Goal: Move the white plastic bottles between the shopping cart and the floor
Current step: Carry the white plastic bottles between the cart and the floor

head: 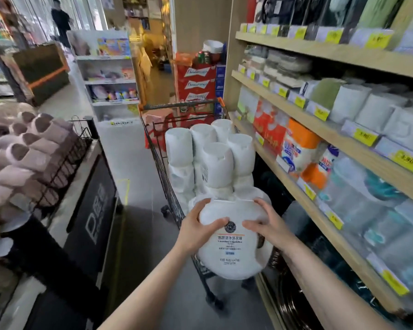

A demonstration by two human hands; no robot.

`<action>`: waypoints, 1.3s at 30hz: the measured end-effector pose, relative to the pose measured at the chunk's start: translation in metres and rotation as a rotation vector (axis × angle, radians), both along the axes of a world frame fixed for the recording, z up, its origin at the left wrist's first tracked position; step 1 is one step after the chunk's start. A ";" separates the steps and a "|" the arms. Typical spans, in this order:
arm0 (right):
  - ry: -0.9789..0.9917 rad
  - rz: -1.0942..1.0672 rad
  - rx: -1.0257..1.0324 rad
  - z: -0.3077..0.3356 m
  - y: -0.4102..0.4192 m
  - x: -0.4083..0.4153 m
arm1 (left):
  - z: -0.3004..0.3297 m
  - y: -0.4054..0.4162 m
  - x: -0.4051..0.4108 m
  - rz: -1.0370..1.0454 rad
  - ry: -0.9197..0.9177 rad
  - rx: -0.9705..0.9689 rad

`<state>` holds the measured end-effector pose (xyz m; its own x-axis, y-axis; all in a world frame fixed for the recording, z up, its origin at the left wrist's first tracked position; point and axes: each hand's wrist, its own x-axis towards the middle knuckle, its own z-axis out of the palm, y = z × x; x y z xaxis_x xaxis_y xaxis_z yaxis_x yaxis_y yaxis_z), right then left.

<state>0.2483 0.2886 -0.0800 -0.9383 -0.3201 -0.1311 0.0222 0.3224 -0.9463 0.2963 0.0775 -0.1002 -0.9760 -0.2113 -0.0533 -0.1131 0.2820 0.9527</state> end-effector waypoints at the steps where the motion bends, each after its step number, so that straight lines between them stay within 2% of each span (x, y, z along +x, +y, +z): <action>1: 0.025 0.000 0.011 -0.001 0.000 -0.018 | -0.001 -0.003 -0.020 -0.034 0.009 0.001; 7: 0.097 -0.023 0.083 0.005 0.008 -0.094 | -0.005 -0.010 -0.120 -0.274 0.048 -0.048; 11: 0.091 0.007 0.149 0.018 0.022 -0.133 | 0.002 0.002 -0.160 -0.340 0.118 -0.050; 18: 0.140 0.164 0.423 0.036 0.049 -0.212 | -0.007 0.034 -0.214 -0.214 0.312 -0.227; 23: 0.204 0.288 0.471 0.024 0.054 -0.256 | -0.020 0.055 -0.228 -0.095 0.329 -0.362; 29: 0.202 0.306 0.394 -0.005 0.063 -0.274 | -0.037 0.066 -0.232 -0.063 0.230 -0.367; 35: 0.214 0.320 0.331 -0.009 0.062 -0.283 | -0.037 0.061 -0.239 -0.025 0.227 -0.570; 39: 0.221 0.334 0.372 -0.008 0.061 -0.286 | -0.033 0.055 -0.238 -0.064 0.233 -0.537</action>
